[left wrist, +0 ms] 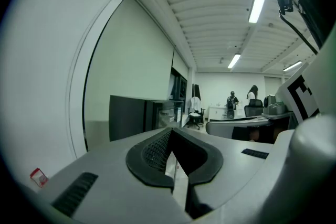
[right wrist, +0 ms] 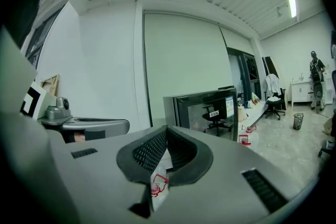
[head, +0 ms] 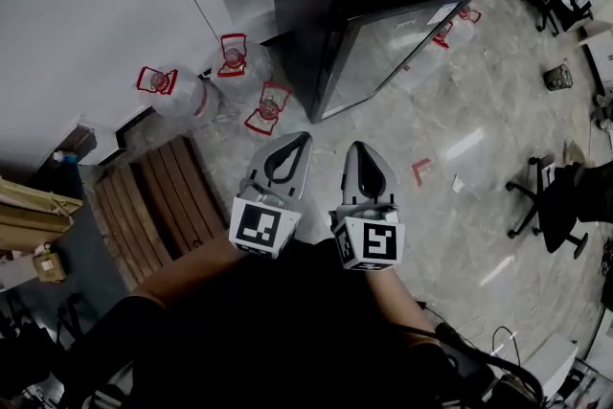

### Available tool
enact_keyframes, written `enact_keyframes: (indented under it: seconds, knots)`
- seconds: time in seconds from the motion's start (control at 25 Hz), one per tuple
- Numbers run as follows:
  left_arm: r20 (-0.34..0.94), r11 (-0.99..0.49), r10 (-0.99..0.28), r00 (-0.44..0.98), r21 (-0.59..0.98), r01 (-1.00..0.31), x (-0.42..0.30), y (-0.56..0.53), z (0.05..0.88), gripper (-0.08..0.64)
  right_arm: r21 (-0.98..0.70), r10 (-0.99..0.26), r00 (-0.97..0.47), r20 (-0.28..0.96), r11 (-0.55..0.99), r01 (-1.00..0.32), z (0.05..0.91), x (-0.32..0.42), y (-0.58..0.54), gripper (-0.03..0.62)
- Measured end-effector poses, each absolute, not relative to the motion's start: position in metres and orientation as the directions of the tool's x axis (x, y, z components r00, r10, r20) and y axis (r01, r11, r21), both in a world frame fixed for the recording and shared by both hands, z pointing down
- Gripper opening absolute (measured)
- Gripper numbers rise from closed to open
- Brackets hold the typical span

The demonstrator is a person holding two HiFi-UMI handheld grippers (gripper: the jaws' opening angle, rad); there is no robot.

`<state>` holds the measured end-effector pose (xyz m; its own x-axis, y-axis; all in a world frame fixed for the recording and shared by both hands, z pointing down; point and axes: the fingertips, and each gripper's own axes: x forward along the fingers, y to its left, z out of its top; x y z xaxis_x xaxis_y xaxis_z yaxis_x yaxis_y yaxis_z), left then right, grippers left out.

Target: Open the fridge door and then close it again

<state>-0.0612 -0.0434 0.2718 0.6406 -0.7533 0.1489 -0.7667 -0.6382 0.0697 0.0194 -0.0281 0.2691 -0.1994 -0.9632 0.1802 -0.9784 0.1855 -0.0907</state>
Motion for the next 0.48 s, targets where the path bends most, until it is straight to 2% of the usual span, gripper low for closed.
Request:
enact_keyframes:
  seconds: [0.28, 0.48]
  knots:
    - [0.197, -0.623, -0.758, 0.622, 0.066, -0.779, -0.048, -0.109, 0.301, 0.006, -0.11, -0.968, -0.172, 0.184, 0.154, -0.982, 0.289, 0.037, -0.086, 0.015]
    - [0.199, -0.597, -0.78, 0.593, 0.043, -0.801, -0.026, -0.159, 0.35, 0.008, -0.103, -0.963, -0.211, 0.168, 0.196, -0.975, 0.327, 0.06, -0.135, 0.015]
